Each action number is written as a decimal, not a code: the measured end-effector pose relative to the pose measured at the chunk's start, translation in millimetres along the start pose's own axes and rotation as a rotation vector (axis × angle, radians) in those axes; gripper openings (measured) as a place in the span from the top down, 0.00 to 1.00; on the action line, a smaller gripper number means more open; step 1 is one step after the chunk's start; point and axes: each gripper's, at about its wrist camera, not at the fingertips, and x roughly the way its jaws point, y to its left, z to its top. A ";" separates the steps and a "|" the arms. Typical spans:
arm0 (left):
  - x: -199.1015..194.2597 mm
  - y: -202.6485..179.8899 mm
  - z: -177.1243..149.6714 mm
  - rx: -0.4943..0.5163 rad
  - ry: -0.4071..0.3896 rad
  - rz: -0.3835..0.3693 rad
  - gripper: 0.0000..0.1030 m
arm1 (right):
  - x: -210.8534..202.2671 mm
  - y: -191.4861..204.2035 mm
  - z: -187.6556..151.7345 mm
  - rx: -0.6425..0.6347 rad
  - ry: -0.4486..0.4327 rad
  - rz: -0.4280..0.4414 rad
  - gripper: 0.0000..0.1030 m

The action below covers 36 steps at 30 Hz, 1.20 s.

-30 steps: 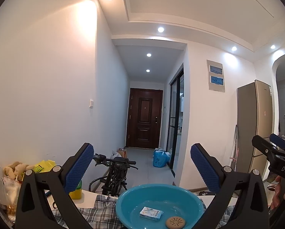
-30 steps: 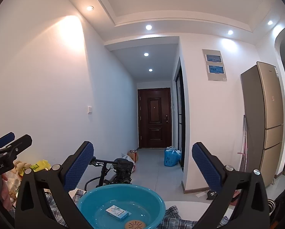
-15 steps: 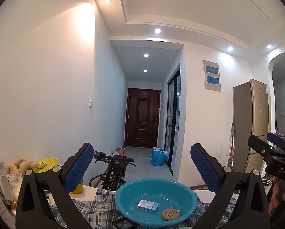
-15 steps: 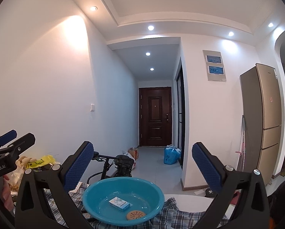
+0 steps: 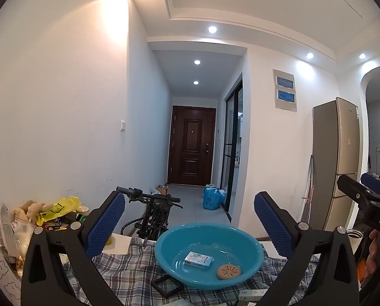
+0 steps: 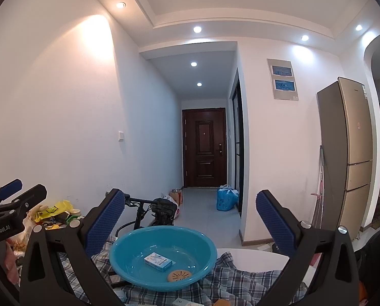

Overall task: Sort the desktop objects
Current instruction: 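Lower both open tools toward the cluttered items on the shirt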

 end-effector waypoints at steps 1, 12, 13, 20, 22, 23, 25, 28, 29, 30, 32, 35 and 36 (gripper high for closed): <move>1.0 0.5 -2.5 0.000 0.009 0.000 0.00 | 1.6 -1.2 -2.6 0.001 0.010 -0.001 0.00; 30.6 3.9 -42.6 0.008 0.141 0.022 0.00 | 15.7 -8.8 -38.7 -0.003 0.136 -0.021 0.00; 33.8 4.2 -47.3 0.008 0.156 0.024 0.00 | 16.3 -9.3 -42.0 -0.003 0.147 -0.021 0.00; 48.4 8.3 -83.3 0.005 0.270 0.024 0.00 | 27.6 -11.7 -76.1 -0.009 0.263 -0.019 0.00; 50.5 9.6 -91.8 0.001 0.297 0.027 0.00 | 29.6 -12.5 -86.6 -0.011 0.295 -0.018 0.00; 51.0 10.7 -95.9 -0.002 0.311 0.027 0.00 | 29.6 -13.1 -91.4 -0.010 0.305 -0.017 0.00; 51.8 12.4 -103.5 -0.004 0.337 0.028 0.00 | 27.4 -14.4 -101.0 -0.008 0.318 -0.020 0.00; 51.2 15.1 -118.3 -0.001 0.374 0.033 0.00 | 28.3 -13.7 -117.8 -0.033 0.378 -0.020 0.00; 52.2 15.9 -125.9 0.002 0.392 0.036 0.00 | 27.9 -13.9 -123.6 -0.038 0.396 -0.021 0.00; 53.0 17.2 -132.6 0.007 0.413 0.040 0.00 | 27.8 -14.4 -128.2 -0.041 0.414 -0.021 0.00; 57.2 20.3 -147.5 0.009 0.469 0.049 0.00 | 27.1 -16.7 -137.0 -0.036 0.443 -0.020 0.00; 57.7 24.7 -165.5 -0.014 0.531 0.036 0.00 | 24.3 -18.0 -153.3 -0.020 0.488 -0.007 0.00; 56.4 26.0 -170.3 -0.022 0.541 0.035 0.00 | 23.4 -17.6 -159.5 -0.019 0.509 0.001 0.00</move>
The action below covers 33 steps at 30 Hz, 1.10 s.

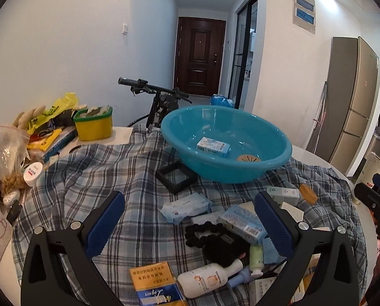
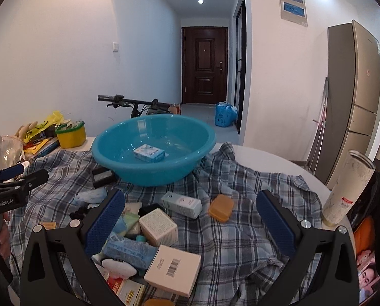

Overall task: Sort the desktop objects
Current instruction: 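Lower both open tools toward the cluttered items on the shirt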

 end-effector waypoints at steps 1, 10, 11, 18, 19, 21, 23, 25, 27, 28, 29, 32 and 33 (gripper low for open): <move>1.4 1.2 -4.6 -0.003 0.008 -0.003 0.00 | 3.3 0.8 -6.6 -0.003 0.025 0.003 0.00; 21.4 11.2 -48.9 0.005 0.148 0.032 0.00 | 13.2 0.8 -37.9 -0.001 0.140 0.008 0.00; 21.9 14.0 -52.5 -0.008 0.160 0.034 0.00 | 14.2 1.1 -40.1 -0.006 0.146 0.006 0.00; 19.9 17.6 -70.4 -0.008 0.224 0.050 0.00 | 20.4 -0.5 -54.2 -0.009 0.195 0.004 0.00; 20.7 18.0 -72.3 -0.010 0.234 0.048 0.00 | 20.8 -0.3 -56.2 -0.009 0.200 0.004 0.00; 22.2 18.4 -76.5 -0.006 0.247 0.056 0.00 | 22.2 -0.8 -59.8 -0.007 0.212 0.005 0.00; 23.3 19.7 -78.9 0.005 0.238 0.095 0.00 | 24.0 -1.6 -61.9 -0.008 0.221 0.006 0.00; 25.3 22.4 -81.0 -0.001 0.249 0.101 0.00 | 26.6 -3.0 -63.3 -0.010 0.232 -0.008 0.00; 26.5 26.1 -83.5 -0.020 0.260 0.100 0.00 | 27.9 -3.7 -64.3 -0.005 0.238 -0.010 0.00; 26.9 26.9 -84.5 -0.023 0.262 0.099 0.00 | 28.2 -4.1 -64.6 -0.003 0.240 -0.009 0.00; 27.4 27.3 -85.5 -0.022 0.264 0.100 0.00 | 28.7 -4.2 -64.9 -0.002 0.242 -0.010 0.00; 31.3 28.6 -89.3 -0.021 0.284 0.092 0.00 | 30.8 -2.2 -65.8 -0.006 0.249 -0.009 0.00; 31.9 28.7 -89.7 -0.026 0.291 0.086 0.00 | 31.3 -1.1 -66.3 -0.007 0.251 -0.008 0.00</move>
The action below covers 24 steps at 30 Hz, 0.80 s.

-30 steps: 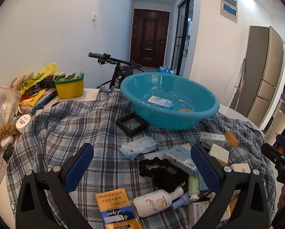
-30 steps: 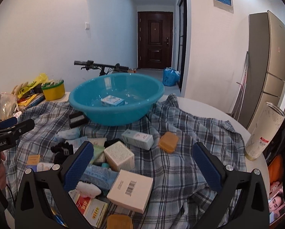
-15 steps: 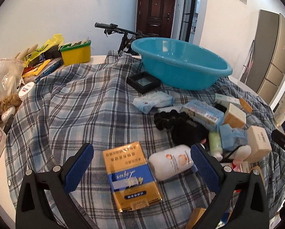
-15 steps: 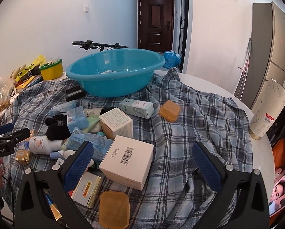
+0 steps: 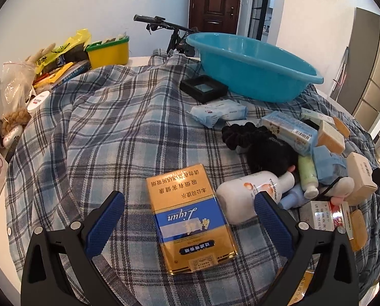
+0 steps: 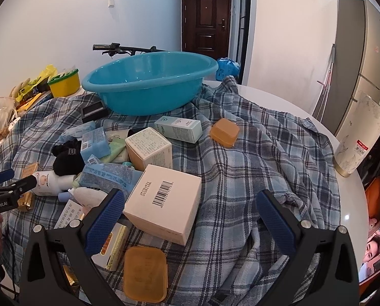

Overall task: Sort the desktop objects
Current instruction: 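Lower both open tools toward the cluttered items on the shirt, then grasp the gold Liqun box with the left tool while the right tool grasps the white barcode box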

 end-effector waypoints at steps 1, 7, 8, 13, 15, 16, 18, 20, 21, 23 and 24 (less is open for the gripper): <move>1.1 0.8 -0.5 -0.004 0.005 -0.006 0.00 | 0.5 1.4 -0.1 -0.003 0.002 0.001 0.00; 5.7 4.4 -3.8 -0.031 0.023 -0.004 0.00 | 4.8 7.9 0.2 -0.020 0.012 -0.008 0.00; 6.5 4.4 -4.6 -0.031 0.026 -0.003 0.00 | 5.3 8.8 0.3 -0.021 0.011 -0.002 0.00; 12.1 4.0 -6.7 -0.028 0.050 -0.002 0.13 | 10.3 10.0 -0.9 -0.023 0.025 0.003 0.00; 15.9 5.7 -6.5 -0.039 0.064 0.030 0.28 | 11.6 8.8 -1.5 -0.016 0.030 0.002 0.00; 18.5 6.7 -6.6 -0.041 0.078 0.033 0.34 | 12.1 8.4 -1.8 -0.014 0.032 0.001 0.00; 19.0 8.7 -6.8 -0.049 0.078 0.036 0.39 | 13.4 7.9 -2.2 -0.014 0.037 -0.008 0.00; 16.8 10.9 -6.1 -0.064 0.074 0.024 0.43 | 13.8 7.1 -2.3 -0.010 0.038 -0.003 0.00; 15.3 11.8 -5.9 -0.071 0.068 0.017 0.44 | 14.1 7.2 -2.1 -0.009 0.039 -0.001 0.00; 11.9 12.0 -5.1 -0.077 0.056 0.005 0.44 | 14.6 9.0 -2.1 -0.014 0.040 0.001 0.00; 10.5 10.5 -4.6 -0.072 0.053 0.002 0.44 | 14.8 9.5 -2.1 -0.017 0.040 0.002 0.00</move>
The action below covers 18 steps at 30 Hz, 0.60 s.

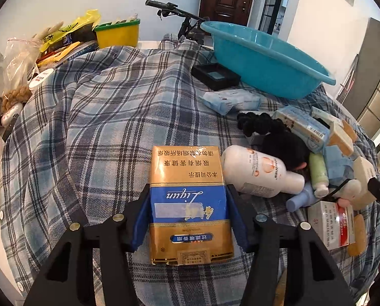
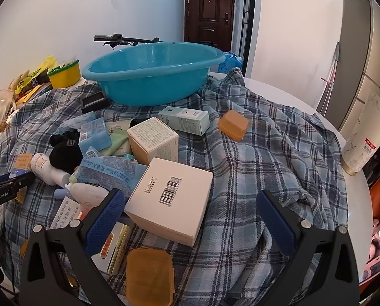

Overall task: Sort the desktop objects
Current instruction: 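Grasp the gold Liqun box with the left tool while the right tool grasps the white barcode box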

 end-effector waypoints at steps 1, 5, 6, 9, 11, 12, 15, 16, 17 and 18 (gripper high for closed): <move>-1.6 -1.8 0.4 0.005 -0.005 0.002 0.44 | 0.3 0.7 0.1 -0.002 0.001 0.001 0.00; -6.7 -7.8 2.1 0.023 -0.019 -0.001 0.44 | 1.2 1.5 -0.1 -0.002 0.004 0.003 0.00; -7.6 -9.2 2.5 0.026 -0.022 -0.002 0.44 | 1.8 1.4 -0.1 -0.001 0.005 0.003 0.00; -9.8 -13.3 3.7 0.037 -0.033 -0.004 0.44 | 4.4 1.4 -0.2 -0.004 0.016 -0.006 0.00; -11.1 -15.0 4.4 0.039 -0.037 -0.014 0.44 | 5.5 1.5 -0.4 -0.004 0.020 -0.009 0.00; -11.9 -16.7 4.7 0.045 -0.039 -0.017 0.44 | 5.9 1.5 -0.4 -0.003 0.021 -0.009 0.00; -12.9 -24.2 5.1 0.063 -0.040 -0.034 0.44 | 8.3 2.9 -0.2 -0.006 0.027 -0.012 0.00; -13.0 -26.8 5.3 0.070 -0.040 -0.039 0.44 | 9.3 3.8 -0.1 -0.007 0.029 -0.012 0.00; -12.8 -29.0 5.7 0.075 -0.039 -0.045 0.44 | 10.2 4.7 0.0 -0.009 0.029 -0.012 0.00; -12.9 -32.2 6.4 0.083 -0.039 -0.052 0.44 | 11.4 4.9 -0.1 -0.012 0.029 -0.013 0.00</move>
